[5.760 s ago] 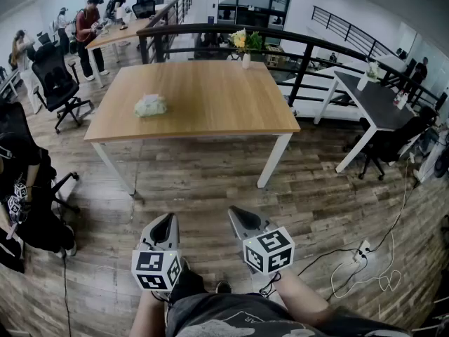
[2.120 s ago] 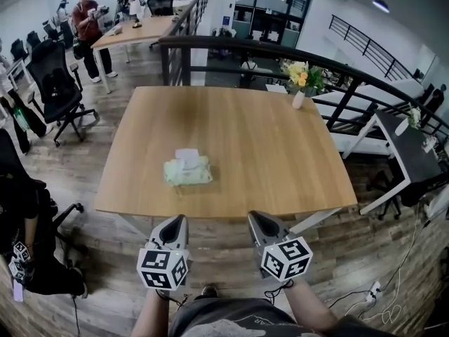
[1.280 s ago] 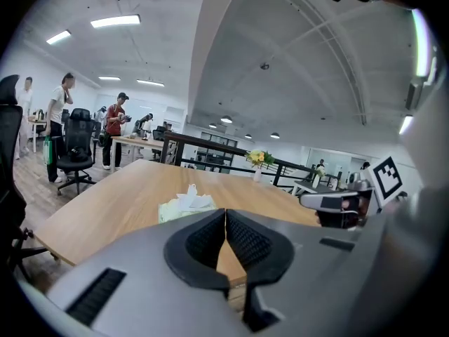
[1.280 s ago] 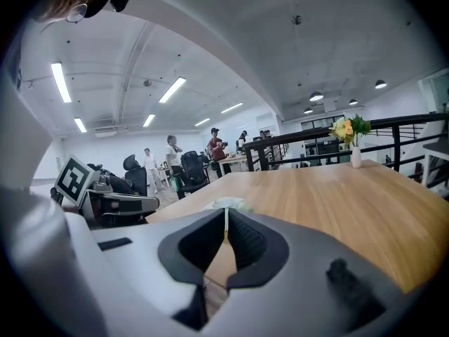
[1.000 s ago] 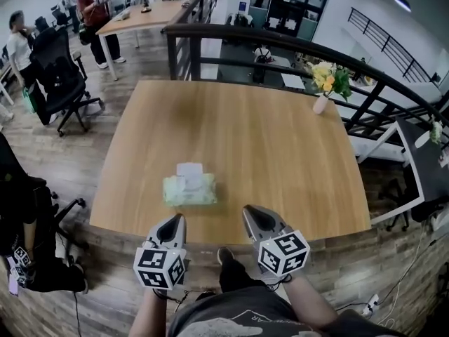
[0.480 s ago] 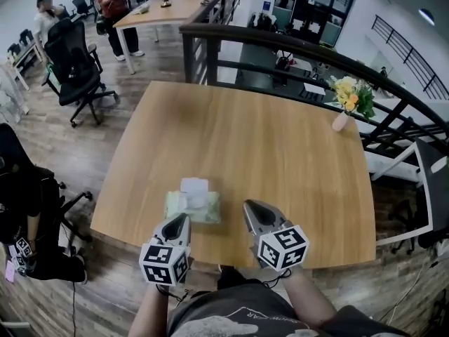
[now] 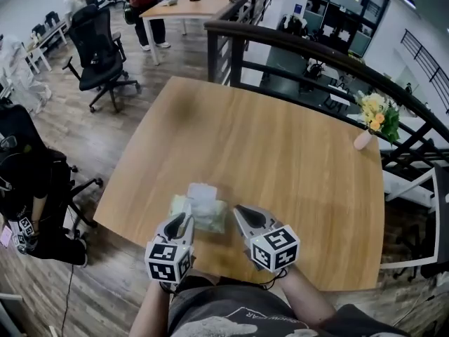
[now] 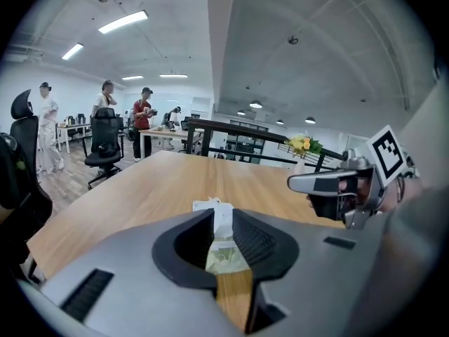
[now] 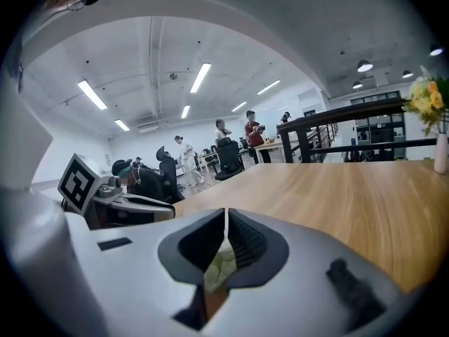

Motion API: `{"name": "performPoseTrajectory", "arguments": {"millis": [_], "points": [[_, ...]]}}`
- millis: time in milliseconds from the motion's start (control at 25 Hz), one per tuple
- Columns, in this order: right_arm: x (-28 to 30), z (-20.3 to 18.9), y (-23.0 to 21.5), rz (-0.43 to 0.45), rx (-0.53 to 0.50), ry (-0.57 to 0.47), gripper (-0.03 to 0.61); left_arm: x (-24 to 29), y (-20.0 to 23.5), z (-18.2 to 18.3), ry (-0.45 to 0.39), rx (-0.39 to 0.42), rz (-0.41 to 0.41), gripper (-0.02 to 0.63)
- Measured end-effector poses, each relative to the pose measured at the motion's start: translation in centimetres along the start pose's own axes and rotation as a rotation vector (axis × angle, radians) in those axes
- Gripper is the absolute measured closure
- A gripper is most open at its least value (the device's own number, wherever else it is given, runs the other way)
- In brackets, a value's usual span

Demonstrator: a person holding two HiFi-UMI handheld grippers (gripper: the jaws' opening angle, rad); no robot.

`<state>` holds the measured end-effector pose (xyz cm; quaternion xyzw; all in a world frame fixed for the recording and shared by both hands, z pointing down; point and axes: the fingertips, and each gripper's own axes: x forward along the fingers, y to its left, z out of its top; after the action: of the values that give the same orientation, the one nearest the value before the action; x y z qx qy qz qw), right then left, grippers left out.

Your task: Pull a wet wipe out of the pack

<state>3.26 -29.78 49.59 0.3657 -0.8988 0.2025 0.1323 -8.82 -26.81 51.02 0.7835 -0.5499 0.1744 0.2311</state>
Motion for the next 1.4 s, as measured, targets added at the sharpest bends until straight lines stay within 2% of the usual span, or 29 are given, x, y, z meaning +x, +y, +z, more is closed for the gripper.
{"name": "performPoseTrajectory", "arguments": {"millis": [120, 240, 680, 840, 880, 960, 1040, 1400], "points": [[0.4, -0.5, 0.0, 0.024, 0.007, 0.013, 0.549, 0.7, 0.1, -0.3, 0.021, -0.001, 0.012, 0.486], [1.2, -0.9, 0.3, 0.039, 0.011, 0.026, 0.549, 1.3, 0.5, -0.5, 0.036, 0.034, 0.029, 0.466], [1.9, -2.7, 0.9, -0.01, 0.013, 0.082, 0.549, 3.4, 2.0, -1.1, 0.081, 0.078, 0.053, 0.46], [2.2, -3.2, 1.3, -0.028, 0.008, 0.094, 0.549, 3.9, 2.4, -1.1, 0.098, 0.079, 0.02, 0.462], [2.3, -3.3, 1.3, -0.036, 0.007, 0.095, 0.549, 3.9, 2.3, -1.2, 0.106, 0.085, 0.006, 0.469], [2.5, -3.2, 1.4, -0.051, 0.006, 0.094, 0.549, 3.9, 2.4, -1.1, 0.112, 0.091, -0.008, 0.537], [2.8, -3.3, 1.5, -0.056, 0.003, 0.098, 0.549, 3.8, 2.8, -1.0, 0.113, 0.093, -0.012, 0.576], [4.8, -4.2, 2.3, -0.008, -0.002, 0.171, 0.548, 3.7, 3.9, -1.2, 0.139, 0.082, -0.055, 0.597]]}}
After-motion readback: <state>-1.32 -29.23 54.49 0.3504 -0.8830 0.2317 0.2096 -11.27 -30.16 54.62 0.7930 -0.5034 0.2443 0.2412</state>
